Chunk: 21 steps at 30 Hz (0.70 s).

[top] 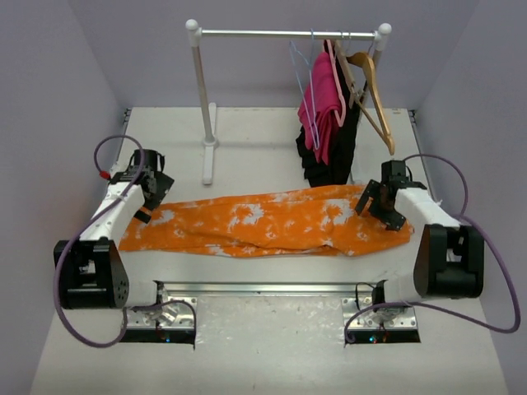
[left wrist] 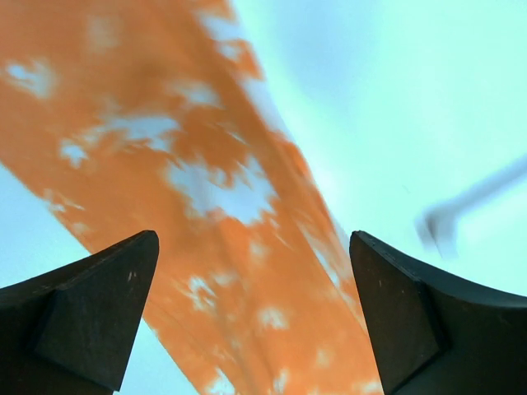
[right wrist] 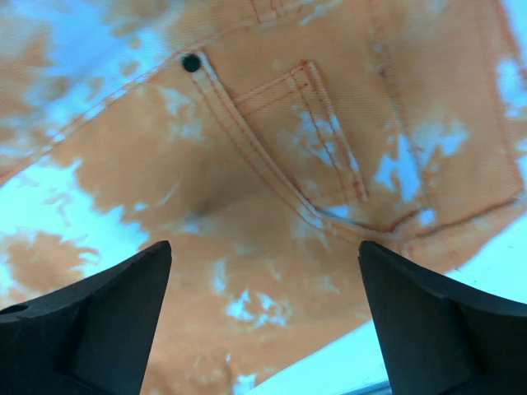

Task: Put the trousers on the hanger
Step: Fold the trousers at the center of the board.

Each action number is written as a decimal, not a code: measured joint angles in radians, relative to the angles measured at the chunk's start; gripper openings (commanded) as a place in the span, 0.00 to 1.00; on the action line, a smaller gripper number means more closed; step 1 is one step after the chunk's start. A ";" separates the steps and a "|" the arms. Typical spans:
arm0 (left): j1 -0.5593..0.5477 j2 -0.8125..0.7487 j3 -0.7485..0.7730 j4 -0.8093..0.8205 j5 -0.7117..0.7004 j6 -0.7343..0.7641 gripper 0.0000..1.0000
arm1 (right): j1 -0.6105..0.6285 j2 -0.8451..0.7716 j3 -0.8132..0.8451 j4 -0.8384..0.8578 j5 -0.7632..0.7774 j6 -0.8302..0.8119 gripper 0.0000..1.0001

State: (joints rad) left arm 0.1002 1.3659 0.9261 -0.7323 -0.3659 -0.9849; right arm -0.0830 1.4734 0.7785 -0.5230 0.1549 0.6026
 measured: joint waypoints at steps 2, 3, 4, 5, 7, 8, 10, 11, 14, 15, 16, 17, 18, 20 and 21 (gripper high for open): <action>-0.081 -0.063 0.007 0.010 0.014 0.028 1.00 | -0.001 -0.074 -0.001 -0.009 0.023 -0.001 0.99; -0.126 -0.093 0.009 0.019 0.021 0.042 1.00 | -0.007 -0.107 -0.001 -0.009 0.034 -0.001 0.99; -0.178 -0.119 0.010 0.027 0.028 0.057 1.00 | -0.022 -0.133 -0.001 -0.011 0.043 0.003 0.99; -0.234 -0.142 0.010 0.037 0.035 0.072 1.00 | -0.045 -0.149 -0.003 -0.012 0.050 0.009 0.99; -0.326 -0.179 0.010 0.059 0.053 0.104 1.00 | -0.107 -0.175 -0.024 -0.007 0.079 0.031 0.99; -0.362 -0.189 0.010 0.068 0.066 0.121 1.00 | -0.136 -0.190 -0.046 -0.008 0.098 0.043 0.99; -0.408 -0.200 0.010 0.081 0.099 0.151 1.00 | -0.186 -0.217 -0.097 -0.016 0.132 0.064 0.99; -0.414 -0.201 0.010 0.083 0.116 0.171 1.00 | -0.211 -0.220 -0.118 -0.019 0.134 0.065 0.99; -0.421 -0.210 0.010 0.086 0.153 0.224 1.00 | -0.275 -0.178 -0.142 -0.016 0.128 0.063 0.99; -0.423 -0.219 0.010 0.087 0.168 0.242 1.00 | -0.292 -0.163 -0.147 -0.003 0.120 0.061 0.99; -0.424 -0.232 0.009 0.087 0.183 0.259 1.00 | -0.306 -0.149 -0.152 0.016 0.109 0.058 0.99; -0.427 -0.247 0.008 0.088 0.195 0.274 1.00 | -0.313 -0.137 -0.159 0.040 0.092 0.056 0.99; -0.428 -0.269 0.008 0.091 0.210 0.290 1.00 | -0.322 -0.124 -0.164 0.061 0.077 0.056 0.99; -0.432 -0.314 0.007 0.098 0.229 0.318 1.00 | -0.336 -0.071 -0.163 0.097 0.045 0.057 0.99; -0.433 -0.336 0.007 0.103 0.236 0.329 1.00 | -0.341 -0.041 -0.156 0.111 0.022 0.059 0.98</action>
State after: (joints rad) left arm -0.3330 1.0300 0.9327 -0.6293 -0.1297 -0.6556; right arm -0.4244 1.4325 0.6224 -0.4125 0.1766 0.6614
